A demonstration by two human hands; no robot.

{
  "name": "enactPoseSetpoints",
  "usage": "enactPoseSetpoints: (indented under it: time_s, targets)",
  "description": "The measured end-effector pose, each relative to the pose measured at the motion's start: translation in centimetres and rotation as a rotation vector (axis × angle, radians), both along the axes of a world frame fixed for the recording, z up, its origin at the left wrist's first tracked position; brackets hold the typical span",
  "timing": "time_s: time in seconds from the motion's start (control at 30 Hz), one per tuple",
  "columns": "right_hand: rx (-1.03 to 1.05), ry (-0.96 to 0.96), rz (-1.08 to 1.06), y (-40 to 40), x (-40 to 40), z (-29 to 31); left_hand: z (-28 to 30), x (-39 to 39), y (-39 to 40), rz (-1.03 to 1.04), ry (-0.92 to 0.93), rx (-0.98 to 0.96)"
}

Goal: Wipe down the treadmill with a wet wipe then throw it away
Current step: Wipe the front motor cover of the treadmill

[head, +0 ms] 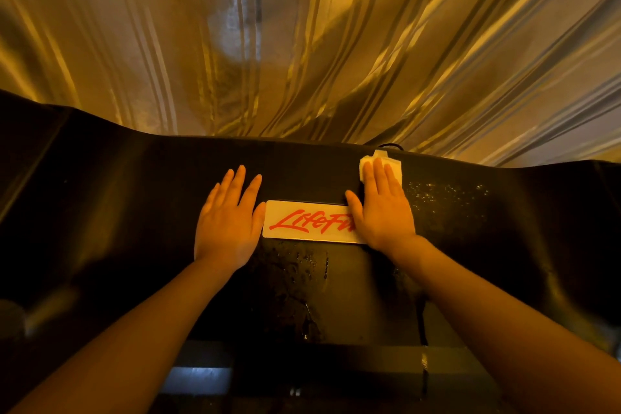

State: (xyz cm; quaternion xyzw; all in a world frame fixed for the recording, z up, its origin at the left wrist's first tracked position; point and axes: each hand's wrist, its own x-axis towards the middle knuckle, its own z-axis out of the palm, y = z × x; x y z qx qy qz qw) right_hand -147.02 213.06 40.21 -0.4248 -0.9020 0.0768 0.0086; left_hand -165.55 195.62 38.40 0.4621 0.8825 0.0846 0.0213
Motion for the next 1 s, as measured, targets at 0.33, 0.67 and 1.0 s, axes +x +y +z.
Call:
enactPoseSetpoints:
  time_s: [0.33,0.67,1.0]
  targets:
    - [-0.033,-0.027,-0.020,-1.0,0.8,0.1,-0.2,0.0,0.0,-0.005,0.005,0.015]
    - [-0.013,-0.090,0.019,-1.7,2.1,0.0,-0.1,-0.1,0.0,-0.004,0.007,0.001]
    - [-0.034,-0.085,-0.037,2.1,-0.1,1.3,-0.1,0.0,0.0,-0.006,0.008,0.002]
